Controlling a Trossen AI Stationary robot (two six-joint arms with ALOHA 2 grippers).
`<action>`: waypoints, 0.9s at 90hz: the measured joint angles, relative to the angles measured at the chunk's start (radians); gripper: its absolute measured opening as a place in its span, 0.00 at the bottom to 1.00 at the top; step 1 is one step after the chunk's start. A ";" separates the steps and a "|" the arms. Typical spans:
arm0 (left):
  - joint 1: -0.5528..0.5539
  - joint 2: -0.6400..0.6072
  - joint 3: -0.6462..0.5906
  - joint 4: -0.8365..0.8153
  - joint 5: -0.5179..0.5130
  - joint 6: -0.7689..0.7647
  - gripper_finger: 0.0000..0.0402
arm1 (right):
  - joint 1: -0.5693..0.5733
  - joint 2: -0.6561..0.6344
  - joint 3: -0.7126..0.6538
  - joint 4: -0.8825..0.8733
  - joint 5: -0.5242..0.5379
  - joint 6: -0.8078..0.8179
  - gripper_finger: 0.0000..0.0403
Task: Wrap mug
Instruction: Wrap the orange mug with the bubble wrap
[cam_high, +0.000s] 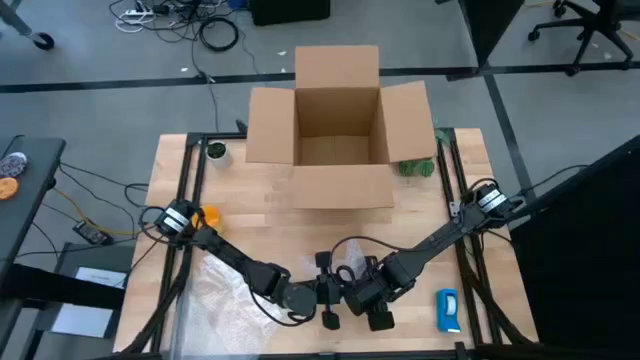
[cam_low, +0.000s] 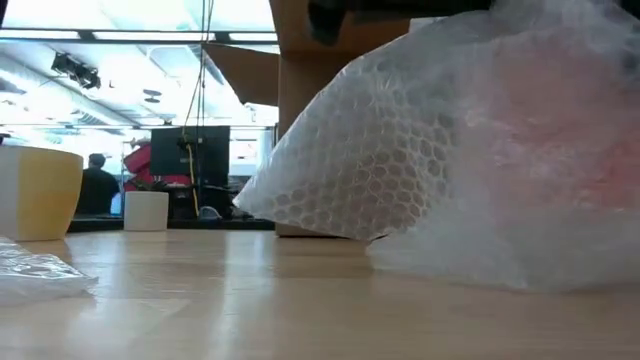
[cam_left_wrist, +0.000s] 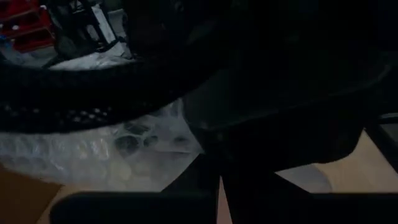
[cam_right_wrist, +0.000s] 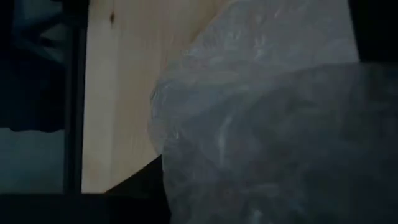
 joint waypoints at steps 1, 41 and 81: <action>0.000 0.000 0.000 0.000 0.003 -0.001 0.00 | 0.000 0.000 0.000 0.001 0.002 0.000 0.47; 0.018 0.003 0.006 -0.002 0.082 -0.052 0.00 | 0.009 -0.095 0.010 -0.082 0.079 0.128 0.59; 0.027 0.003 0.006 -0.052 0.091 -0.057 0.00 | 0.047 -0.113 0.011 -0.199 0.010 0.206 0.58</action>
